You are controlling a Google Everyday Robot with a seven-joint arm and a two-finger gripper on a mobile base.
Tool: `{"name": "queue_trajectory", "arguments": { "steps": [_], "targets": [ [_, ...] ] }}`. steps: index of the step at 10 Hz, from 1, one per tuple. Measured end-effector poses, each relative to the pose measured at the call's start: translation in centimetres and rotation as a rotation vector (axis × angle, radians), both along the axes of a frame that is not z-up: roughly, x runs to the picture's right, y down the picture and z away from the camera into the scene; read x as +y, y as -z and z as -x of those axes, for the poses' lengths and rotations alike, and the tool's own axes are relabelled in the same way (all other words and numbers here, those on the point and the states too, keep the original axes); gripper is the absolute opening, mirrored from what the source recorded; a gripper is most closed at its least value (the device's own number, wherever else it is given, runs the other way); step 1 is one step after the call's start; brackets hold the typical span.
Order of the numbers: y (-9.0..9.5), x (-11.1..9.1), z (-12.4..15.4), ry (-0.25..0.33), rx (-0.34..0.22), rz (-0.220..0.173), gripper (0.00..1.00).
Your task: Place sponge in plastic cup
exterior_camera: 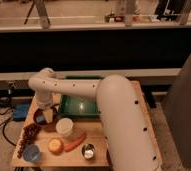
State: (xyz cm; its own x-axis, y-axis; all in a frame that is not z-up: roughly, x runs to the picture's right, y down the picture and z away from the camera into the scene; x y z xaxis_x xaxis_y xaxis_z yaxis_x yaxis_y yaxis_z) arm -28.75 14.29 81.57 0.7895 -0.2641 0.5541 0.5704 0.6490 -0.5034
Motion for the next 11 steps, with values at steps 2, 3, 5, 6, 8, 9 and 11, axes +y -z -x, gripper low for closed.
{"name": "queue_trajectory", "arguments": {
  "steps": [2,3,5,6,8,9,11],
  "targets": [
    [-0.3,0.1,0.0,0.0,0.003,0.004,0.7],
    [-0.4,0.2,-0.1,0.001,0.004,0.006,0.7],
    [-0.7,0.4,-0.2,0.001,0.005,0.007,0.65],
    [-0.8,0.5,-0.2,0.001,0.005,0.008,0.59],
    [-1.1,0.6,-0.1,0.001,0.004,0.011,0.54],
    [-1.2,0.7,0.0,0.002,0.003,0.013,0.54],
    [-1.4,1.1,0.0,0.005,0.001,0.021,0.54]
  ]
}}
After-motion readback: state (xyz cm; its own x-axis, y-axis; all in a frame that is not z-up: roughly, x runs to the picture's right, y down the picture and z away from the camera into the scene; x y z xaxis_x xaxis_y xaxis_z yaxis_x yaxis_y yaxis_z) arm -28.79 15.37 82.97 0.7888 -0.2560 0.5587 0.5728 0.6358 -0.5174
